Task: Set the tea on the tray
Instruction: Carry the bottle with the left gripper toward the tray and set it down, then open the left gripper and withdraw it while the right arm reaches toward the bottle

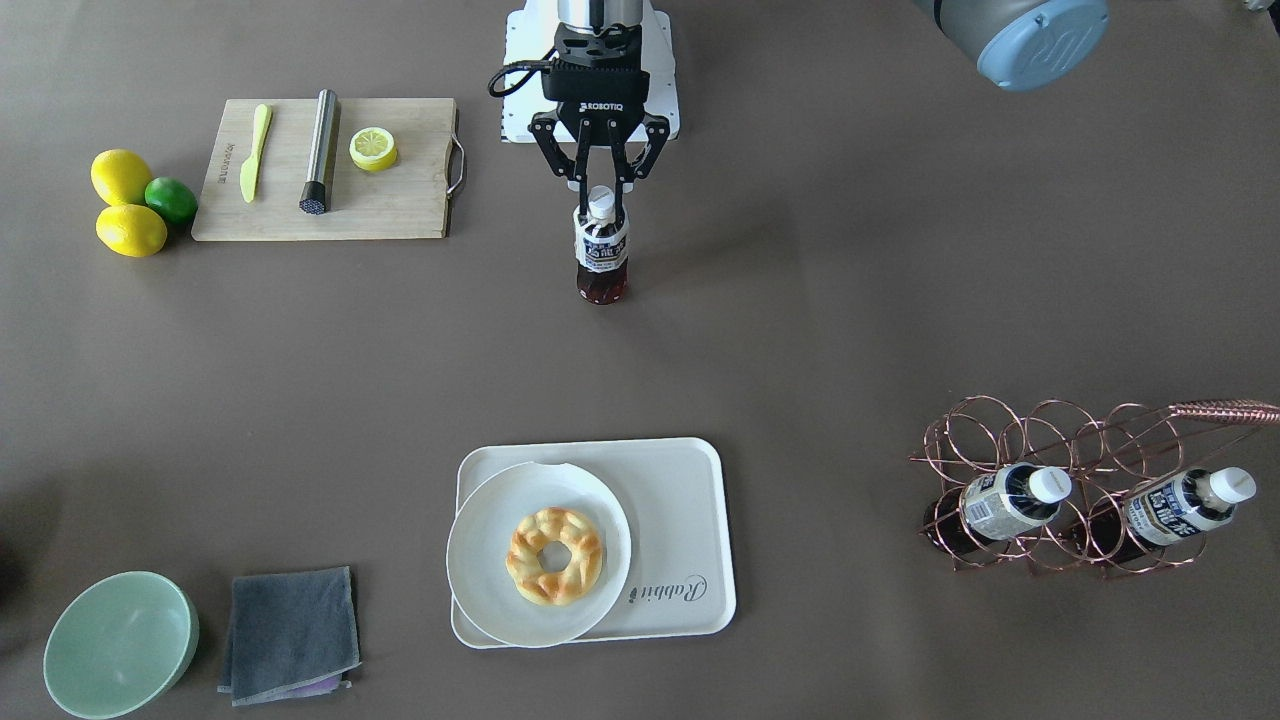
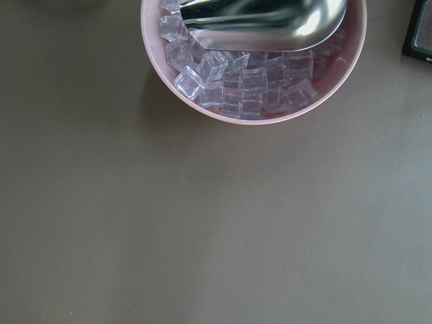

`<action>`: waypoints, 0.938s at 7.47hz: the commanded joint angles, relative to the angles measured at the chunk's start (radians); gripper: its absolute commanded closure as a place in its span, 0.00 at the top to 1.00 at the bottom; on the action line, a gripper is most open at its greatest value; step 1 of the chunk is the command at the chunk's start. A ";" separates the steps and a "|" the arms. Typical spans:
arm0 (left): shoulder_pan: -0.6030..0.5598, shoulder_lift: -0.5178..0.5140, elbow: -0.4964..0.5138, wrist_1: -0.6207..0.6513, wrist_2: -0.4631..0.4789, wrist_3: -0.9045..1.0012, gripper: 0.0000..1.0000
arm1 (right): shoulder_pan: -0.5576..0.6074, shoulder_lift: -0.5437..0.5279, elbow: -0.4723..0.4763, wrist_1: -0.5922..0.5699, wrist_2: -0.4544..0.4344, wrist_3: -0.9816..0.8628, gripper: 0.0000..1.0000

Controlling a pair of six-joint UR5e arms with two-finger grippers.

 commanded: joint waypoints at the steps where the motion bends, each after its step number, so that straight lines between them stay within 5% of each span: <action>1: 0.002 0.001 0.000 -0.003 0.001 0.005 0.69 | 0.000 0.001 0.001 -0.001 0.005 0.005 1.00; 4: -0.108 0.008 -0.047 -0.002 -0.063 0.116 0.72 | -0.085 0.108 0.086 -0.005 0.006 0.309 1.00; 7: -0.433 0.185 -0.168 -0.005 -0.396 0.409 0.74 | -0.338 0.356 0.175 -0.021 -0.019 0.848 1.00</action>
